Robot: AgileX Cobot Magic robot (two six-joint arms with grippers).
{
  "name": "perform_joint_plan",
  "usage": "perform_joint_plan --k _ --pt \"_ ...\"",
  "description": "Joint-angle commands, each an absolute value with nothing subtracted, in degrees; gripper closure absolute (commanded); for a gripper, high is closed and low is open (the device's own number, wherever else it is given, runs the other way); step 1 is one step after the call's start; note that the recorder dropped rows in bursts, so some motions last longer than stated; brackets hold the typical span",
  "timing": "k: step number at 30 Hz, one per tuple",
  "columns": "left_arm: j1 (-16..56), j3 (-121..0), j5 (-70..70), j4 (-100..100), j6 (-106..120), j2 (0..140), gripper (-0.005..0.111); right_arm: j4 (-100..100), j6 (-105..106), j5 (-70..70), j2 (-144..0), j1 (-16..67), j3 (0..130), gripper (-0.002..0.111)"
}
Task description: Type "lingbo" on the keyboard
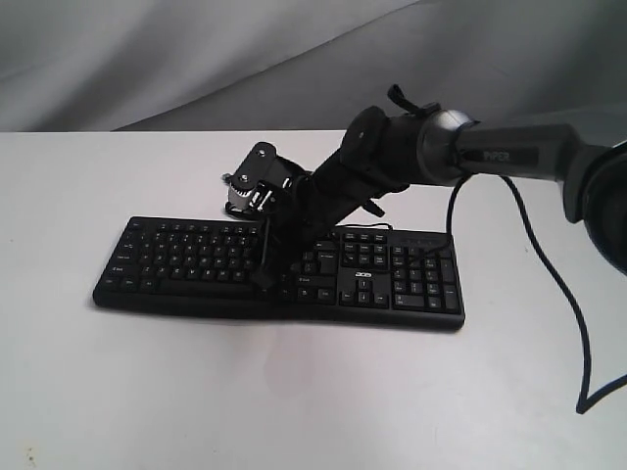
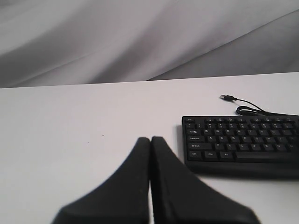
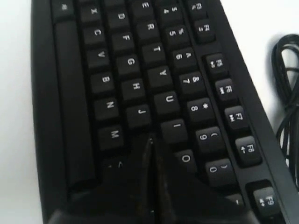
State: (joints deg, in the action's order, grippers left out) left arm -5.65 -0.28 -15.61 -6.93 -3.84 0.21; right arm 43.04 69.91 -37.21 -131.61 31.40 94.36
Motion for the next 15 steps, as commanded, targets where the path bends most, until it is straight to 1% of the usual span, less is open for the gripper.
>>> perform_joint_plan --k 1,15 --pt "-5.71 0.00 -15.23 -6.71 -3.96 0.00 0.106 41.50 68.77 -37.75 -131.51 31.47 95.02 0.108" --pt "-5.71 0.00 -15.23 -6.71 -3.96 0.00 0.106 40.89 68.66 -38.64 -131.51 31.47 95.02 0.108"
